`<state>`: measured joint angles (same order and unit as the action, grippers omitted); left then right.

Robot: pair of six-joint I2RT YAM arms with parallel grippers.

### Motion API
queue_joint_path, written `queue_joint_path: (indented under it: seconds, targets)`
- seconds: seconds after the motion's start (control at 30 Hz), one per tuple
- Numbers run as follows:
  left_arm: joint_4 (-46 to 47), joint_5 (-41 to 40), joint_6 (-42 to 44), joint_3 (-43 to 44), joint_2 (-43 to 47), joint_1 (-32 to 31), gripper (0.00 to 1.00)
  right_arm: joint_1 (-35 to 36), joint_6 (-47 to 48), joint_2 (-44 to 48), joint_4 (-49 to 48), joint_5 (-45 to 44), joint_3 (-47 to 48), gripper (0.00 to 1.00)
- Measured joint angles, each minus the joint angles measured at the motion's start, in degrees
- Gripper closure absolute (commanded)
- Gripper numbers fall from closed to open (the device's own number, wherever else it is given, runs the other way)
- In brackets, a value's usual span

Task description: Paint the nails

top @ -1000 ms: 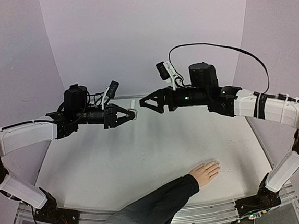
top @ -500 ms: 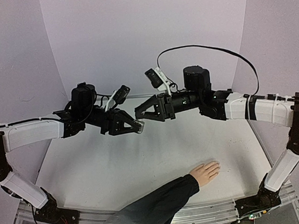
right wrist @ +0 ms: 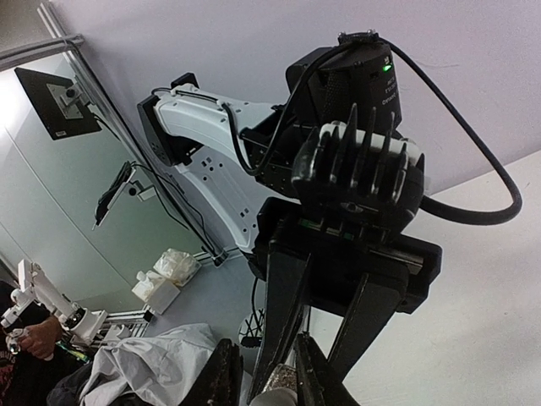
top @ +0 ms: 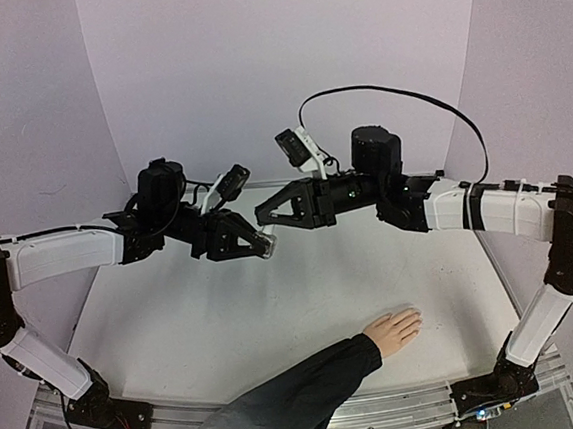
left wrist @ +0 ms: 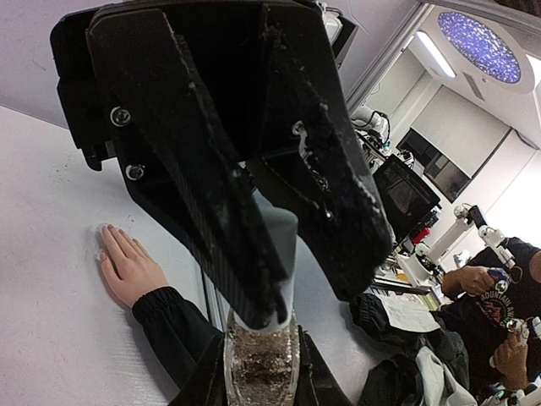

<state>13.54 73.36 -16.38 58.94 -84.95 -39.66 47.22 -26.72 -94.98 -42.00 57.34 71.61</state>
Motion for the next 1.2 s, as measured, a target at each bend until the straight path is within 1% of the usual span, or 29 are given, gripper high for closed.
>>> queue_joint_path:
  seconds: [0.1, 0.17, 0.33, 0.4, 0.47, 0.5, 0.53, 0.57, 0.6, 0.63, 0.67, 0.73, 0.77, 0.83, 0.9, 0.97, 1.0, 1.03, 1.07, 1.1, 1.13, 1.2]
  targets:
    - [0.0, 0.1, 0.0, 0.0, -0.2, 0.0, 1.00, 0.0, -0.3, -0.4, -0.4, 0.3, 0.0, 0.89]
    - [0.0, 0.1, 0.0, 0.3, -0.3, -0.1, 1.00, -0.1, -0.6, -0.5, -0.6, 0.3, 0.0, 0.99]
    - [0.0, -2.1, 0.1, 0.3, -0.3, -0.1, 1.00, -0.3, -1.0, -0.5, -0.9, -0.6, -0.2, 1.00]
    - [0.0, -5.2, 0.7, 0.3, -0.3, 0.0, 1.00, -0.7, -1.3, -0.5, -0.9, -2.7, -0.5, 1.00]
    - [-0.9, -11.3, 2.3, 0.3, -0.2, 0.0, 1.00, -1.4, -1.2, -0.5, 0.2, -6.6, -0.7, 1.00]
    - [-1.5, -15.8, 3.0, 0.3, 0.0, -0.1, 1.00, -1.6, -1.2, -0.5, 1.3, -9.9, -0.7, 1.00]
    - [-2.1, -21.5, 3.6, 0.3, 0.2, -0.2, 1.00, -1.9, -1.2, -0.5, 2.7, -15.2, -0.7, 1.00]
    - [-2.8, -28.4, 4.2, 0.3, 0.4, -0.8, 1.00, -1.9, -1.4, -0.5, 3.7, -19.7, -0.7, 1.00]
    - [-3.6, -36.2, 5.0, 0.2, 0.6, -1.9, 1.00, -1.6, -2.1, -0.5, 5.1, -26.0, -0.5, 1.00]
    - [-4.0, -45.3, 6.1, 0.2, 0.7, -3.7, 1.00, -0.6, -3.2, -0.7, 7.6, -34.2, 0.3, 1.00]
    - [-4.4, -50.8, 7.3, 0.2, 0.7, -5.0, 1.00, 0.4, -4.2, -1.2, 9.4, -39.6, 1.2, 1.00]
    - [-5.2, -63.6, 10.2, 0.2, 0.5, -8.1, 1.00, 4.1, -7.3, -2.8, 14.7, -54.1, 4.9, 1.00]
    - [-5.6, -67.8, 11.2, 0.2, 0.4, -9.2, 1.00, 6.0, -8.6, -3.6, 16.6, -60.6, 6.5, 1.00]
    - [-6.2, -72.2, 12.8, 0.3, 0.3, -10.3, 1.00, 9.0, -11.0, -5.1, 19.1, -70.6, 8.8, 1.00]
    - [-6.4, -74.2, 14.0, 0.3, -0.1, -10.8, 1.00, 10.5, -12.6, -6.0, 20.3, -76.3, 9.9, 1.00]
    - [-6.4, -74.8, 14.9, 0.3, -0.4, -11.2, 1.00, 11.3, -13.7, -6.3, 20.9, -79.5, 10.0, 1.00]
    - [-6.4, -74.9, 15.1, 0.3, -0.4, -11.3, 1.00, 11.5, -13.8, -6.2, 21.0, -80.3, 10.0, 0.96]
    - [-6.3, -74.9, 15.3, 0.3, -0.4, -11.3, 1.00, 11.6, -13.4, -6.2, 20.6, -80.6, 9.9, 0.79]
    - [-6.0, -74.9, 15.5, 0.3, -0.4, -11.3, 1.00, 11.5, -12.9, -6.1, 19.8, -80.5, 9.6, 0.70]
    - [-6.0, -74.8, 15.6, 0.3, -0.4, -11.3, 1.00, 11.4, -12.5, -6.0, 19.2, -80.1, 9.1, 0.58]
    - [-6.0, -75.5, 15.4, 0.3, -0.4, -11.2, 1.00, 11.0, -11.6, -5.5, 19.1, -79.3, 8.3, 0.49]
    - [-5.9, -77.1, 15.3, 0.0, -0.2, -9.9, 1.00, 9.7, -9.7, -3.4, 19.6, -75.9, 5.6, 0.36]
